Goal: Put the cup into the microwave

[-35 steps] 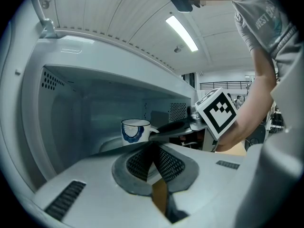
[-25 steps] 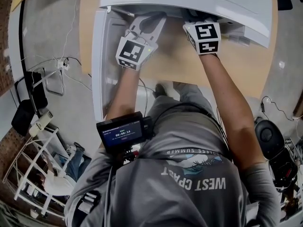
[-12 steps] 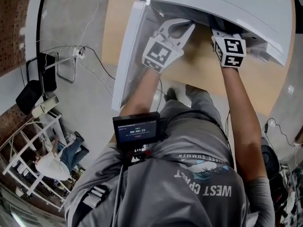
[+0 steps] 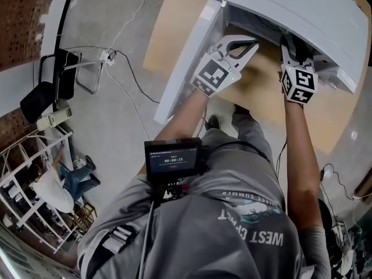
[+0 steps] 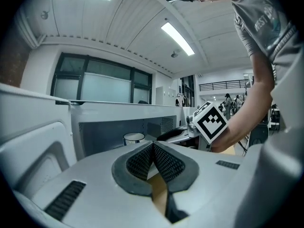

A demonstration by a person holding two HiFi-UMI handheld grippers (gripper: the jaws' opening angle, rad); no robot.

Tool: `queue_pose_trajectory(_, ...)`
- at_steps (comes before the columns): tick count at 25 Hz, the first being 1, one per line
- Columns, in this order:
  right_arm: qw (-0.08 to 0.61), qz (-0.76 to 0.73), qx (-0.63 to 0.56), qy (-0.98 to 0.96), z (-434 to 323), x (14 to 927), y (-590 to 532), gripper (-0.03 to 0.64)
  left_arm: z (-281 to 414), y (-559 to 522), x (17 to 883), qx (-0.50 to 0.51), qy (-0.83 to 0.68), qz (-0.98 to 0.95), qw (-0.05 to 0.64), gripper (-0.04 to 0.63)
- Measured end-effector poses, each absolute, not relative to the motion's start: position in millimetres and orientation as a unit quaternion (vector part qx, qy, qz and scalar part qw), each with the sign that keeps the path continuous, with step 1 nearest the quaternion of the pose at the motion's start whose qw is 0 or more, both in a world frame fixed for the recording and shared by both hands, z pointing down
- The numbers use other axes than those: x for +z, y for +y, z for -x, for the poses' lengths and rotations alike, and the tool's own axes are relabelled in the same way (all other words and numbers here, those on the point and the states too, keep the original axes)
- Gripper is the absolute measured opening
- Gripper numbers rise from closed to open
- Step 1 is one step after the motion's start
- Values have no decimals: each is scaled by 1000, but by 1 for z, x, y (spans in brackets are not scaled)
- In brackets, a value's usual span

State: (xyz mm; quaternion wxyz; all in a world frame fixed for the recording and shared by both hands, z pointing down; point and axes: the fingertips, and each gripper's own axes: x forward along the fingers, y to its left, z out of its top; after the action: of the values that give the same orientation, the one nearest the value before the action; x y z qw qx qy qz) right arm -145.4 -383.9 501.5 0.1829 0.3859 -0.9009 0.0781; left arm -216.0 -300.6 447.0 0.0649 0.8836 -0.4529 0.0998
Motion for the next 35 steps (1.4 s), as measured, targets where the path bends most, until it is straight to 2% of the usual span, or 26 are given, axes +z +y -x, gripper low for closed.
queue_pose_trajectory(6, 173, -395, 72, -899, 150, 455, -335, 125, 226, -255, 399, 90, -447, -888, 50, 21)
queue_pose_trajectory(9, 164, -396, 76, -900, 144, 441, -318, 49, 219, -242, 387, 89, -438, -893, 44, 21)
queue_pose_trajectory(12, 157, -390, 86, -903, 136, 444, -310, 20, 212, -238, 393, 94, -431, -896, 44, 21)
queue_pose_trajectory(17, 149, -371, 96, -912, 130, 439, -293, 18, 196, -227, 393, 91, -415, -904, 39, 21)
queue_pose_trajectory(24, 122, -328, 55, -935, 129, 351, -213, 18, 173, -155, 328, 84, -394, -915, 0, 21)
queue_pose_trajectory(35, 107, -275, -10, -955, 138, 243, -65, 18, 176, -47, 257, 68, -376, -922, -56, 21)
